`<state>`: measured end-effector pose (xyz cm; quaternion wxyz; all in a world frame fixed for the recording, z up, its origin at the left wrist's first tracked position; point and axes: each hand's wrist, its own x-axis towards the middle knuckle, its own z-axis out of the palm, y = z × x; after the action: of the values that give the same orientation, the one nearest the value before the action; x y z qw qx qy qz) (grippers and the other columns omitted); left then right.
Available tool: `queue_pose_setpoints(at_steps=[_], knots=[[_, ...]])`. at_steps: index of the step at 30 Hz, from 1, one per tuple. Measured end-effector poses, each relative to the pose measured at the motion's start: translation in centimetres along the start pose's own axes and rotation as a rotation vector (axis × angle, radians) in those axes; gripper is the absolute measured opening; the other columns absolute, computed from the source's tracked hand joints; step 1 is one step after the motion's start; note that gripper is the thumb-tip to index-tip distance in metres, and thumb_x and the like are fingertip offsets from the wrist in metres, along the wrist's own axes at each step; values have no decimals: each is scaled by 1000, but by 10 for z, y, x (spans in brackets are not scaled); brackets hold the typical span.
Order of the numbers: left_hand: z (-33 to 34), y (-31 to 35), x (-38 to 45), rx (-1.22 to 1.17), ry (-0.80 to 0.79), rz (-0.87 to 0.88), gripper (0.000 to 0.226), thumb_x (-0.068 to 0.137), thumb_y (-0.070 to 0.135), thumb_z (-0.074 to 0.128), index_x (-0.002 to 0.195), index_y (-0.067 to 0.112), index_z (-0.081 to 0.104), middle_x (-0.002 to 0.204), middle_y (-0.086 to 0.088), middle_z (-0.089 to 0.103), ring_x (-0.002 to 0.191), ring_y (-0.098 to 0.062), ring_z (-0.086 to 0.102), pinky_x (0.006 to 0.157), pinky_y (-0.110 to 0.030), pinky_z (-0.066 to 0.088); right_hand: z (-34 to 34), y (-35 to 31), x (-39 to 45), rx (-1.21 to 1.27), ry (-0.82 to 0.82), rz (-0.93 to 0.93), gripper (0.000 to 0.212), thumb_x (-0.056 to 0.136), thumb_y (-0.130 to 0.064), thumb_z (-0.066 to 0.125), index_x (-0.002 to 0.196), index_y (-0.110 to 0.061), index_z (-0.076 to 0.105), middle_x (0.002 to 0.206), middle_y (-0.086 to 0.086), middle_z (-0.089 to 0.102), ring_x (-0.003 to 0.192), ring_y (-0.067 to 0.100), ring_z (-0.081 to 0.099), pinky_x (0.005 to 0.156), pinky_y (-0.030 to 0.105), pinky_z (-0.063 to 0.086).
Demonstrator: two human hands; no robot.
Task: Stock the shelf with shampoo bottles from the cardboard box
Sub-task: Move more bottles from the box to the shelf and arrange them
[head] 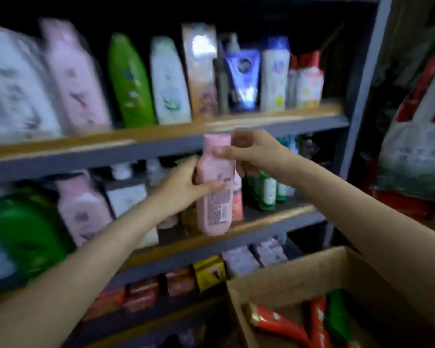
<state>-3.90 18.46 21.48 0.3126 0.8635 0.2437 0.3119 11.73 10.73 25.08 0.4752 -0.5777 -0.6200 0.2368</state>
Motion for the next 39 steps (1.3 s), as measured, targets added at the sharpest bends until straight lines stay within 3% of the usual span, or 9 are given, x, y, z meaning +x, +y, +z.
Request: queue_pose_setpoints(at_steps=[3, 6, 9, 13, 22, 30, 33, 37, 39], knots=[[-74, 31, 7, -29, 229, 61, 30, 80, 21, 68, 103, 18, 49, 89, 1, 62, 75, -3, 58, 64, -16, 47, 18, -52, 20, -74, -135, -89, 29, 83, -19, 69, 108, -7, 61, 71, 0, 60, 44, 7, 51, 36, 16, 34], [-132, 62, 15, -11, 352, 113, 20, 84, 16, 62, 98, 17, 47, 75, 10, 55, 51, 7, 52, 43, -7, 38, 37, -90, 47, -76, -81, -187, 30, 79, -12, 71, 106, -5, 59, 78, 2, 63, 43, 10, 52, 37, 19, 39], [-168, 77, 17, 99, 397, 164, 29, 82, 21, 65, 105, 16, 49, 86, 7, 58, 76, -6, 57, 61, -13, 49, 47, -119, 75, -114, 24, -304, 33, 78, -14, 73, 105, -16, 54, 94, 5, 65, 50, 12, 59, 40, 22, 43], [-188, 60, 20, 185, 436, 115, 38, 80, 21, 68, 113, 8, 52, 106, -7, 62, 90, -25, 62, 87, -43, 52, 59, -123, 103, -218, 64, -373, 42, 79, -12, 72, 116, -11, 52, 101, 12, 64, 53, 12, 59, 39, 19, 47], [-179, 29, 34, 320, 413, 29, 34, 84, 20, 64, 114, 9, 53, 96, -1, 60, 83, -17, 58, 75, -28, 45, 70, -97, 131, -225, 6, -257, 45, 80, -9, 70, 120, -4, 50, 96, 12, 61, 48, 9, 57, 39, 14, 45], [-175, 24, 43, 204, 418, -33, 33, 84, 24, 63, 112, 7, 53, 111, -11, 66, 81, -25, 67, 85, -45, 53, 65, -95, 143, -281, 0, -275, 42, 79, -14, 72, 115, -7, 51, 102, 11, 61, 42, -1, 56, 40, 14, 43], [-165, 29, 41, 204, 483, -7, 42, 84, 34, 61, 116, 11, 48, 113, -3, 62, 97, -22, 61, 85, -38, 51, 63, -102, 139, -297, 151, -424, 39, 77, -18, 74, 107, -4, 53, 94, 7, 60, 62, 3, 52, 53, 10, 42], [-141, 44, 39, -47, 567, 2, 53, 80, 35, 65, 120, 11, 41, 103, 6, 55, 93, -11, 55, 75, -22, 40, 71, -112, 121, -534, 480, -656, 35, 72, -22, 71, 91, -6, 46, 83, 3, 48, 65, 19, 43, 50, 22, 29], [-138, 47, 37, -131, 552, 57, 54, 78, 28, 67, 123, 13, 41, 98, 9, 58, 89, -8, 58, 71, -17, 44, 72, -113, 113, -552, 456, -627, 37, 70, -20, 67, 94, -11, 41, 86, 2, 51, 64, 18, 47, 50, 24, 31]])
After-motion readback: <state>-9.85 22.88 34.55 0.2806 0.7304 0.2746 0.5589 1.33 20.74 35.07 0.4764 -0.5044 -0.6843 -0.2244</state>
